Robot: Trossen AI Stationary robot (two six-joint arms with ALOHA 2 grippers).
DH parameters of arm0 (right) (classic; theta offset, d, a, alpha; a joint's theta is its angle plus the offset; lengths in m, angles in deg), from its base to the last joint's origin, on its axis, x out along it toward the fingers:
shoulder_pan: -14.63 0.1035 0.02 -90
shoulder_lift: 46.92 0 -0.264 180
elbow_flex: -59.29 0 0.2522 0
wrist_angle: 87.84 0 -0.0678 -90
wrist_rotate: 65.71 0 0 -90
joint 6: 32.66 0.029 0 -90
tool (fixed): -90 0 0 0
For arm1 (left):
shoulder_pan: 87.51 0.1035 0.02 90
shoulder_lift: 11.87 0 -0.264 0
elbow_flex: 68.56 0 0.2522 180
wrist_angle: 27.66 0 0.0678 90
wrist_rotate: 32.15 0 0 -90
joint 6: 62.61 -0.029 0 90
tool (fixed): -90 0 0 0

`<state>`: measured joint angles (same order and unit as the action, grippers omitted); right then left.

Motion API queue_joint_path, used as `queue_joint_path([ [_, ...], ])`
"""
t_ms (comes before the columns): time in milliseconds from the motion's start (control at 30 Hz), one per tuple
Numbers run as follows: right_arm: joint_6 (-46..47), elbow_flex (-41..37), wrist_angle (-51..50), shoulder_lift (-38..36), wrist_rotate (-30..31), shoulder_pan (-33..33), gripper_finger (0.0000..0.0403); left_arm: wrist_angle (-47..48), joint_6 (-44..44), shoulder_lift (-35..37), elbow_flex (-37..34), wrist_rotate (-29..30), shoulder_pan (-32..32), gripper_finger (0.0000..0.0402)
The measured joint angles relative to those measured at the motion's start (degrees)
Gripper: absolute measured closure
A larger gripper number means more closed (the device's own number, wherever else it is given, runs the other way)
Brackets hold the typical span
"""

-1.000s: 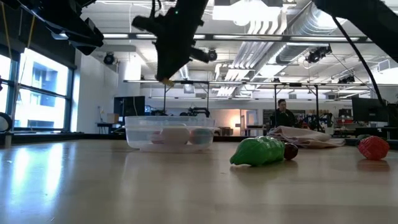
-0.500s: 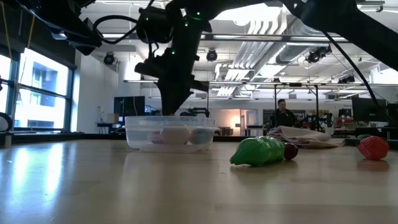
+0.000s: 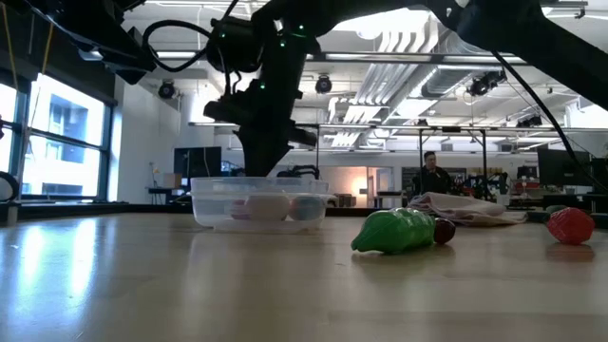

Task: Pick and placing Produce into tupperware
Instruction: Put the corn into the transparent bin

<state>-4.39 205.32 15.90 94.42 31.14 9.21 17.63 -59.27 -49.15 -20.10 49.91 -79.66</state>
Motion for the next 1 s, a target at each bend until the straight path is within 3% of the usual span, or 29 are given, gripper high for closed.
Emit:
queue_joint_path([
  [1000, 0.8, 0.0, 0.2, 2.1, -2.7, -0.1, 0.0382, 0.0, 0.0, 0.0, 0.0, 0.0, 0.0, 0.0279],
])
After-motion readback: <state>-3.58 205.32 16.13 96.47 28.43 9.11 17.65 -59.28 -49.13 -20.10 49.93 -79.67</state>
